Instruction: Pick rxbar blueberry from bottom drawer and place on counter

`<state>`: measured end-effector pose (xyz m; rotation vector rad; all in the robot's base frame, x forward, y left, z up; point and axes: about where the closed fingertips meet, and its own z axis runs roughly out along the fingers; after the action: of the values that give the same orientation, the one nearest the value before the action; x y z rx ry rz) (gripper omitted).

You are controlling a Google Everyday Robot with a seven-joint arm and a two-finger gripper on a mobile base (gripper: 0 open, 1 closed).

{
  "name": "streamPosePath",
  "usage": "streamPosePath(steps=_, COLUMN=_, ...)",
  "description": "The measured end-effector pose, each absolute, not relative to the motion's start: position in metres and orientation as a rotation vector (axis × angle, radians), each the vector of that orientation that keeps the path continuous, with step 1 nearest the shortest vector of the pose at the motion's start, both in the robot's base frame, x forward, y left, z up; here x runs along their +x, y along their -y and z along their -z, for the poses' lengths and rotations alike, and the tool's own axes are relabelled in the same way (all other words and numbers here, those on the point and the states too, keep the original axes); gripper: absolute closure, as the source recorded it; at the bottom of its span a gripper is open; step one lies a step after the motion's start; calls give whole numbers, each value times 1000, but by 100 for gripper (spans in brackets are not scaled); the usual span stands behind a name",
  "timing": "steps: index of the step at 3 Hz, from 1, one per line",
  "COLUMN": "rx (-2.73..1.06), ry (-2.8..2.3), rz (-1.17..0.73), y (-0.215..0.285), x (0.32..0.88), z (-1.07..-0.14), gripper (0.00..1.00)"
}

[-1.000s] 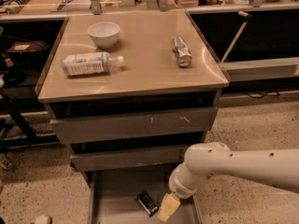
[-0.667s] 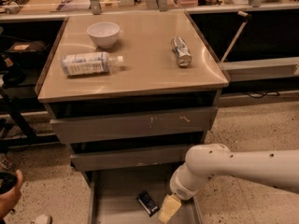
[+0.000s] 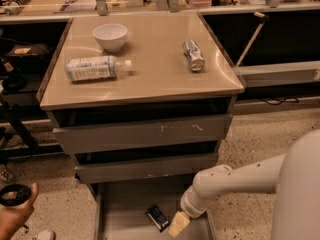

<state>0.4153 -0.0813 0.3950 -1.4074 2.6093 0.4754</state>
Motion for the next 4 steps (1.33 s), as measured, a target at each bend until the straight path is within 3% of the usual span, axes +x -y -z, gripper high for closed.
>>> streamPosePath(steps=2, rx=-1311, ry=-2681, rz=-427, y=97, x=429, z=-349, gripper=0)
streamPosePath(steps=4, rx=-1303, ry=-2638, rz=-583, y=50, x=429, z=-296, gripper=0)
